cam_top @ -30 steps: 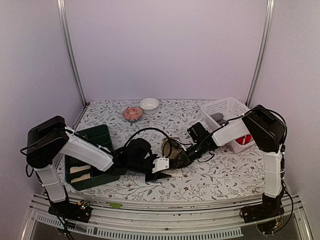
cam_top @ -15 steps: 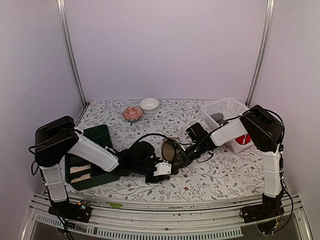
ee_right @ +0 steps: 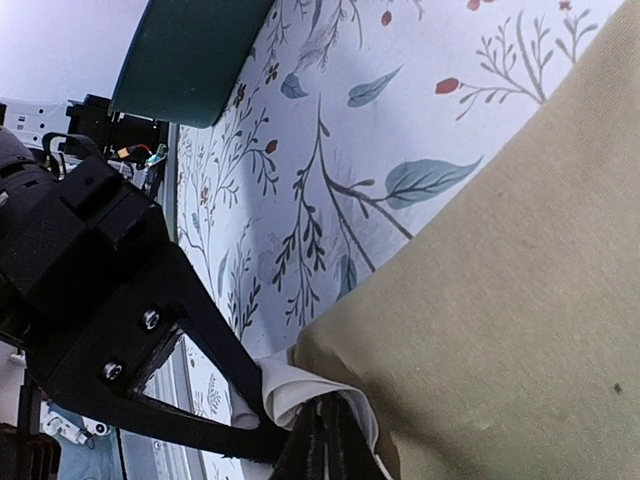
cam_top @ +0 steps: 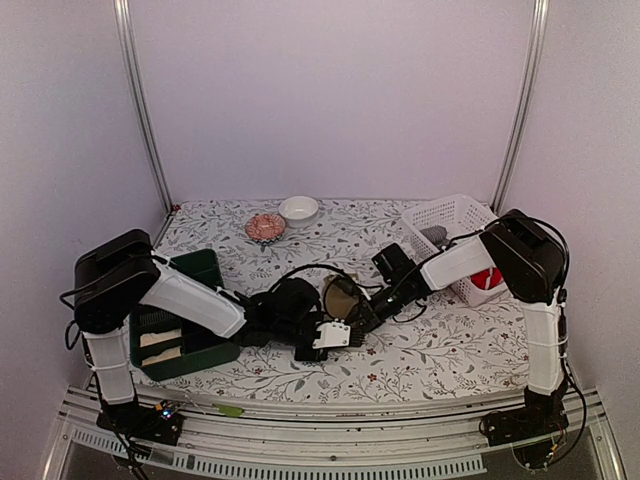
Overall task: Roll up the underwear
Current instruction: Roll the underwear at the center of the board.
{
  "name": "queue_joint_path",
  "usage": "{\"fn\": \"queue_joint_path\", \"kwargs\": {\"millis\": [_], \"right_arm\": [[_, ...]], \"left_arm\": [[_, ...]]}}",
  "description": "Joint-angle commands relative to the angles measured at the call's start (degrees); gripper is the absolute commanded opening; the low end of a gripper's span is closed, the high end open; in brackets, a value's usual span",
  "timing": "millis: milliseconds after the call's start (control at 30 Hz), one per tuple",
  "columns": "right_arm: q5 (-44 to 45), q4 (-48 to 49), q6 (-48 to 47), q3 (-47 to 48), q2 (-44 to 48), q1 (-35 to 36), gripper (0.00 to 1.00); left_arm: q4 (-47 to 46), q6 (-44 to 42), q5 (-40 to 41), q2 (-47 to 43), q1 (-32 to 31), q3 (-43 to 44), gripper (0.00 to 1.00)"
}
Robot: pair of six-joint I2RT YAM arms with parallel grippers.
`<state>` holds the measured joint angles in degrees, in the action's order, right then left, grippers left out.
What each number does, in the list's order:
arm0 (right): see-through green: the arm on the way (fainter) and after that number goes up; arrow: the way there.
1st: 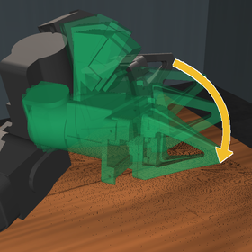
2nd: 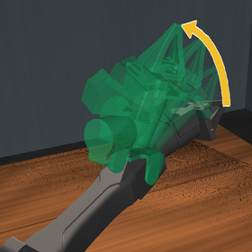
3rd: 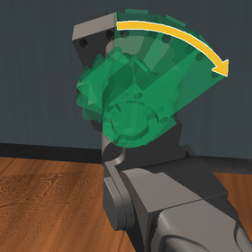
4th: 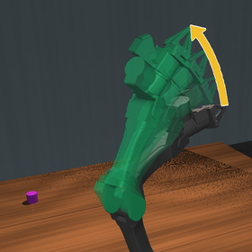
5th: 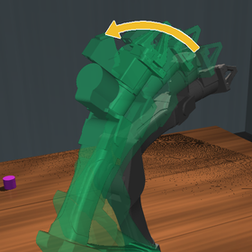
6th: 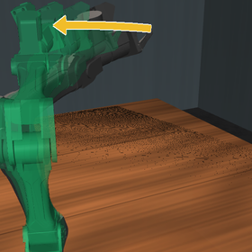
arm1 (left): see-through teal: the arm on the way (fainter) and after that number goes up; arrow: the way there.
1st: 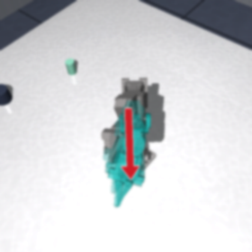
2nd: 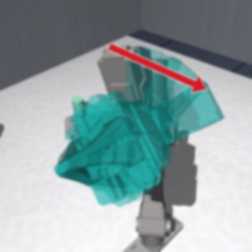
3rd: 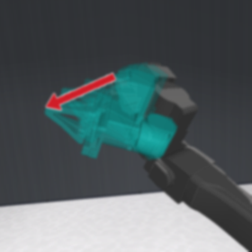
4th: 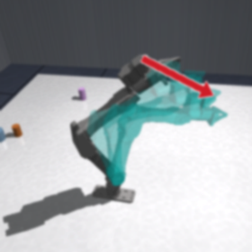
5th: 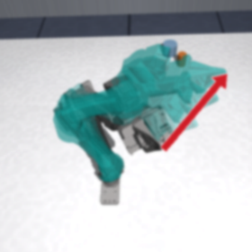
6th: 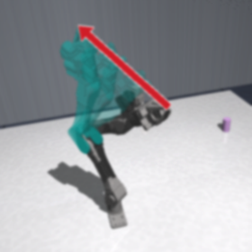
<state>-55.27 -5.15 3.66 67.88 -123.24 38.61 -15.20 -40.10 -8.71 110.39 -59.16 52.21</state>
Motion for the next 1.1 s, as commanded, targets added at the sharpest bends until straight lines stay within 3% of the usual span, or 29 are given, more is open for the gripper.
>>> {"fn": "queue_joint_path", "kwargs": {"millis": [0,67,267,467,633,833,1067], "right_arm": [[6.33,2.95,1.36,-1.56,5.45,-2.69,0.13],[8.07,6.26,2.85,-4.14,9.64,-3.98,0.22],[15.21,10.50,1.70,-16.09,22.13,-4.77,0.35],[19.15,13.78,1.90,-29.00,34.85,-3.43,0.36],[22.92,15.44,2.74,-34.80,42.44,2.94,0.36],[28.18,17.13,0.65,-35.89,43.04,10.96,0.41],[29.01,16.57,-8.27,-30.23,34.44,16.98,0.45]], "left_arm": [[12.54,3.61,-4.43,0.41,-0.39,2.86,0.00],[15.39,5.03,-7.75,-0.83,-0.40,2.91,0.00],[22.51,9.48,-14.42,-1.93,-0.27,3.28,0.00],[27.99,13.78,-25.06,-0.64,2.12,5.69,0.00],[35.04,15.44,-34.09,5.54,6.52,10.91,0.00],[43.05,15.74,-40.51,12.95,11.09,17.98,0.00],[44.01,16.08,-42.21,15.99,11.44,19.91,0.00]]}}
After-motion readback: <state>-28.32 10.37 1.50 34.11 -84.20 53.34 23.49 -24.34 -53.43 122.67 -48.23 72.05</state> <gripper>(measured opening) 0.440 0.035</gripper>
